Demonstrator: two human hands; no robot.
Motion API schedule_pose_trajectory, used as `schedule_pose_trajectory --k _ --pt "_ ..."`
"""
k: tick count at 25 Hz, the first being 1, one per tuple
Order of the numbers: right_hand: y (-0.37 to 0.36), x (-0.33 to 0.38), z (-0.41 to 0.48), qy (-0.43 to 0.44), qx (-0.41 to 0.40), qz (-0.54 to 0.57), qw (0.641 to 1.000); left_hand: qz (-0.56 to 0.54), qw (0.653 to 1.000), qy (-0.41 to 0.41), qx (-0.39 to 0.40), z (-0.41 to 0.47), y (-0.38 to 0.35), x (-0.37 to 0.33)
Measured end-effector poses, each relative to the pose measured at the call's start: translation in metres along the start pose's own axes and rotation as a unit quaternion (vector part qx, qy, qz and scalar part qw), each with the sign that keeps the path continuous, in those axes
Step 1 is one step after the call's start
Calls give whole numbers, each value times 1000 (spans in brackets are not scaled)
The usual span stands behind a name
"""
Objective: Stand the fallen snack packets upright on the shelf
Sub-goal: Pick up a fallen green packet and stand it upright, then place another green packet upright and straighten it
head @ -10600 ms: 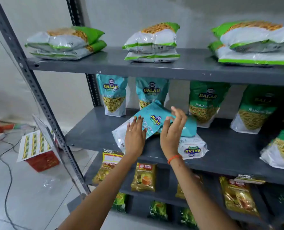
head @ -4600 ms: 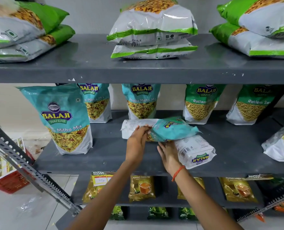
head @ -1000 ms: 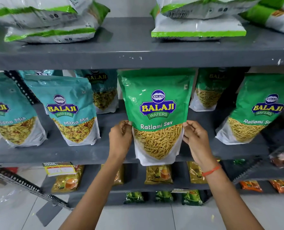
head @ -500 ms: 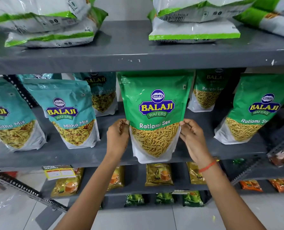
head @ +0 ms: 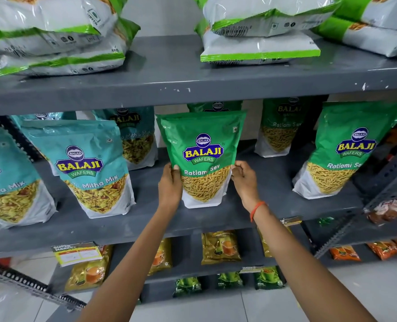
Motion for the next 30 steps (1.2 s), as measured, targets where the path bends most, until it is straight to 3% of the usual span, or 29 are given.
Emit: schedule_pose_trajectory --k 2,6,9,12,15,18,21,24,26,30 --pt "4 11 -4 39 -9 -55 998 5 1000 -26 3 -15 -9 -3" --pt "31 40 -12 168 -47 -95 980 119 970 -191 -94 -56 -43 -32" --pt "63 55 -3 269 -91 -109 953 110 950 -276 -94 -73 -85 -65" --pt "102 59 9 337 -110 -141 924 100 947 -297 -70 -79 -141 -86" --pt "150 42 17 357 -117 -191 907 89 962 -259 -2 -83 -206 -91" --pt "197 13 16 348 -131 -224 901 71 979 -170 89 -85 -258 -80" --pt "236 -20 21 250 -154 -199 935 76 978 -78 175 -79 -300 -61" --pt "259 -53 31 93 -144 -20 985 88 970 -30 225 -74 -324 -48" --pt "266 -66 35 25 -103 101 989 60 967 17 247 -75 -330 -44" --pt "260 -74 35 10 -62 71 995 39 972 4 230 -67 -321 -27"
Point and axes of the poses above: each hand's wrist, its own z-axis towards the middle knuckle, its own y-axis out of the back of the hand, x = y × z, the point moved 3 cm from there along z, towards the middle knuckle, and after that the axes turned 6 degrees about y, right-handed, at the moved point
